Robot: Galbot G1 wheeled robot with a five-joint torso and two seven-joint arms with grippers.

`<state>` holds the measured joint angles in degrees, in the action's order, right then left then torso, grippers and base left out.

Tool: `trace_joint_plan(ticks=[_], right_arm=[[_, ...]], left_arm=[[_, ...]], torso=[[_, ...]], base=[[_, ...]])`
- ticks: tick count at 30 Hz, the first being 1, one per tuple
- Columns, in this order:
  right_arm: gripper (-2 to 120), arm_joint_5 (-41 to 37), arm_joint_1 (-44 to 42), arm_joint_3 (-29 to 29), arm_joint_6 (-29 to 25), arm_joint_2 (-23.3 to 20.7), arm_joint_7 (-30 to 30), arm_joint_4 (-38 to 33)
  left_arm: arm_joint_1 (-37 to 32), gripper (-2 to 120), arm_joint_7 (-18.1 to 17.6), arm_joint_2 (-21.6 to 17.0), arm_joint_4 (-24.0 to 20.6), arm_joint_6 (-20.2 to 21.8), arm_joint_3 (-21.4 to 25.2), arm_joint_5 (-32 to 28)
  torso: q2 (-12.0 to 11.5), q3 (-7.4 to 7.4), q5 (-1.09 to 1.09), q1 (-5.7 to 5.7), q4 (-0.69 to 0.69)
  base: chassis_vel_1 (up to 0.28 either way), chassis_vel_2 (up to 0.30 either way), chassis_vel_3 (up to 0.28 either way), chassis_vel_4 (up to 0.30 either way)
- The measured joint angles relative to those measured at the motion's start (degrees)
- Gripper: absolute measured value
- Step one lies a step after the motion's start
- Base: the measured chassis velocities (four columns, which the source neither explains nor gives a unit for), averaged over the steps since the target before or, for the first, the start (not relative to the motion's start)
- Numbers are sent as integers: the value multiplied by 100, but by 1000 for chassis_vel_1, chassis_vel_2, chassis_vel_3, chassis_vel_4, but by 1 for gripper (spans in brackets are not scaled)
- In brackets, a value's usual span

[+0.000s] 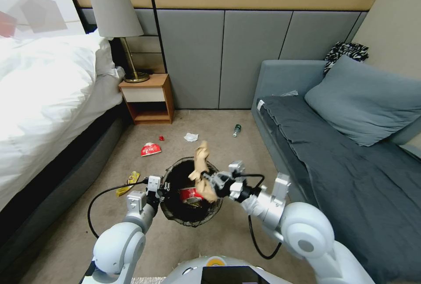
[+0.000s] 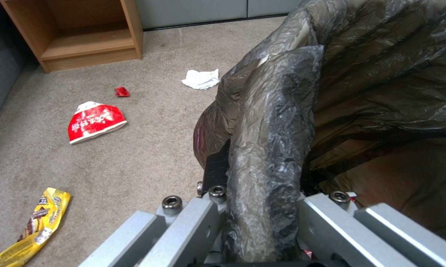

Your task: Pick up the trash bin, then pick up the garbage from the floor and place it into the trash bin.

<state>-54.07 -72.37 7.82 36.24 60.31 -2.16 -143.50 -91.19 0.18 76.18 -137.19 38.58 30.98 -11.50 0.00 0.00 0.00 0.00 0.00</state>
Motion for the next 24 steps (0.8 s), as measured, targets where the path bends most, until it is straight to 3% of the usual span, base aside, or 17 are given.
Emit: trace_joint_plan(ticks=[12,22,24], right_arm=[[0,480,2,-825,1,58,-126,330],[34,919,-46,-1006,148,205,-103,678],[46,992,-39,-1024,146,265,-151,726]], left_arm=[[-35,1,-34,38,-86,30,-18,9],[-132,1,-35,59,-187,31,1,35],[-143,1,-35,59,-210,31,3,36]], torso=[[0,0,0,0,0],[0,0,0,0,0],[0,0,0,0,0]], base=[[0,0,0,0],[0,0,0,0],[0,0,0,0]])
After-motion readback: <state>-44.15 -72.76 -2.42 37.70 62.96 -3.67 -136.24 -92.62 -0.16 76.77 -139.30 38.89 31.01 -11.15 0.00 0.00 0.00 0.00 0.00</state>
